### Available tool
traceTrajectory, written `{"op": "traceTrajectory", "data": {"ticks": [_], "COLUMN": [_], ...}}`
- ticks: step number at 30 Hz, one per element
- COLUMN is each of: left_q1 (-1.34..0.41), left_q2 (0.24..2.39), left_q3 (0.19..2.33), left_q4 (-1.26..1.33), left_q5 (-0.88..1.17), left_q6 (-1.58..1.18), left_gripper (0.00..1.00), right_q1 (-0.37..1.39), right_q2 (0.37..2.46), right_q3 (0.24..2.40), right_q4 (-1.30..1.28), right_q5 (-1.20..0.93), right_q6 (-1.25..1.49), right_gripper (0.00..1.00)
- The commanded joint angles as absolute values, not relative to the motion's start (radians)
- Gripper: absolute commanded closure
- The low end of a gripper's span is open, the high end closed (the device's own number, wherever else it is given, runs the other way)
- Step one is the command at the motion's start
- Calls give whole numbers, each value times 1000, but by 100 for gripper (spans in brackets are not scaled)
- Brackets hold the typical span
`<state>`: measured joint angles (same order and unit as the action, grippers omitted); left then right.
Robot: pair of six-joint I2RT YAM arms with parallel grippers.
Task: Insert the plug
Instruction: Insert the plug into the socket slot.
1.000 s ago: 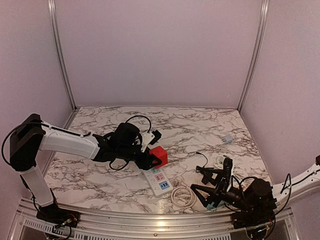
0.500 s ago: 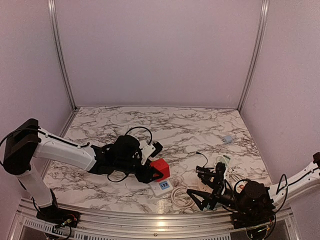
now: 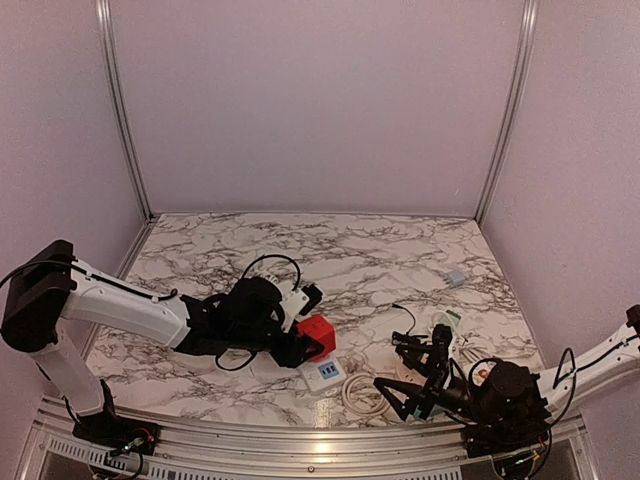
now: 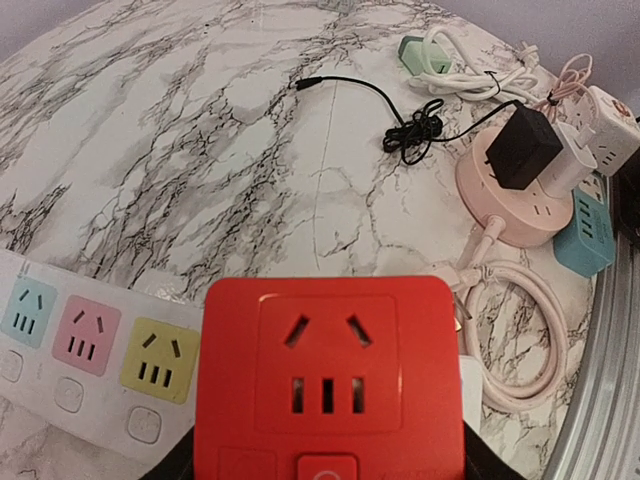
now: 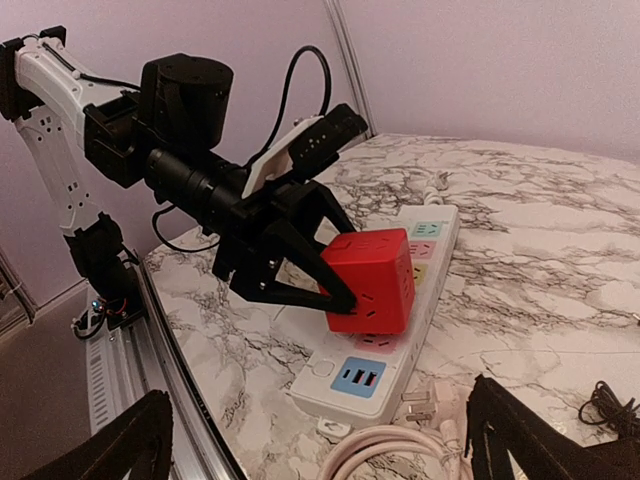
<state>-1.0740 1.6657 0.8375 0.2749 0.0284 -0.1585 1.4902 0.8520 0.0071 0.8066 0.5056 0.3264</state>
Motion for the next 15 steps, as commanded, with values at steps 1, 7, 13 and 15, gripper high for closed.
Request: {"op": "traceTrajectory", "data": {"ticks": [1, 7, 13, 15], "left_q1": [-1089, -1090, -1092, -1095], "left_q2": [1692, 1726, 1729, 1714], "left_q3": [877, 885, 878, 871], "left_q4": [264, 275, 272, 267], "left_q5": [5, -15, -28, -38], "left_q6": [-159, -173, -195, -208], "left_gripper": [100, 100, 100, 100], "right_q1": [1494, 1494, 1494, 1494], "right_q2": [844, 846, 843, 839], "right_q3": [-22, -22, -26, -25], "right_q4": [815, 815, 816, 813], "right_q5": [517, 518, 522, 519], "right_q6": [331, 330, 332, 331], "right_gripper": [4, 4, 4, 4]}}
